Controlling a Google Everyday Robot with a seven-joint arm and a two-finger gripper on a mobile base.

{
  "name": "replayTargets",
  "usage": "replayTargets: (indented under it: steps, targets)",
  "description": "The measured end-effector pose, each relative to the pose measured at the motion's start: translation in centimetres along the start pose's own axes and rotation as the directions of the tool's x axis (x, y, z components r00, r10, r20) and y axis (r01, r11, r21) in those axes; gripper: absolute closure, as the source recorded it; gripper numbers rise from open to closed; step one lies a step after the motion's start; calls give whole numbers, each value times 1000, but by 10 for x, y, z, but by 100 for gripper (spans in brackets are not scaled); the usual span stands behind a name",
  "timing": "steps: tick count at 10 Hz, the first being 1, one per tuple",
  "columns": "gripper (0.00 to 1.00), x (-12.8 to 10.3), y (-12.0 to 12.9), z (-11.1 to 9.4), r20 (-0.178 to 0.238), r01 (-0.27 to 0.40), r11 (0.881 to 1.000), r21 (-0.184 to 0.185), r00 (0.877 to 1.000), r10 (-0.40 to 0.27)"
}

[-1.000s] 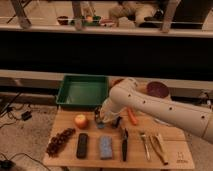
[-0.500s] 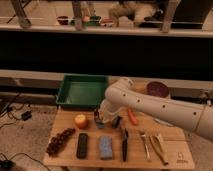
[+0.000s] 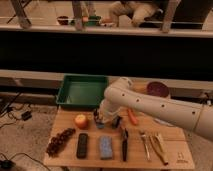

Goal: Stack cups into tray

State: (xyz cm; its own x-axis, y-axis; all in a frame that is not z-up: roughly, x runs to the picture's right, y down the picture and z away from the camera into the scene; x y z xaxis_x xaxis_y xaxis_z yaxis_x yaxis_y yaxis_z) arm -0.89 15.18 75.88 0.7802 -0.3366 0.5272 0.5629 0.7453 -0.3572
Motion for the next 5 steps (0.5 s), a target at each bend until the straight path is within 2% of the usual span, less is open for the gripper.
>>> replayTargets:
  steps: [4,5]
  targets:
    - [23,1,1,1,1,-3,1000,-1,1000,3]
    - [20,1,0,0,1,-3,1000,0,1000,3]
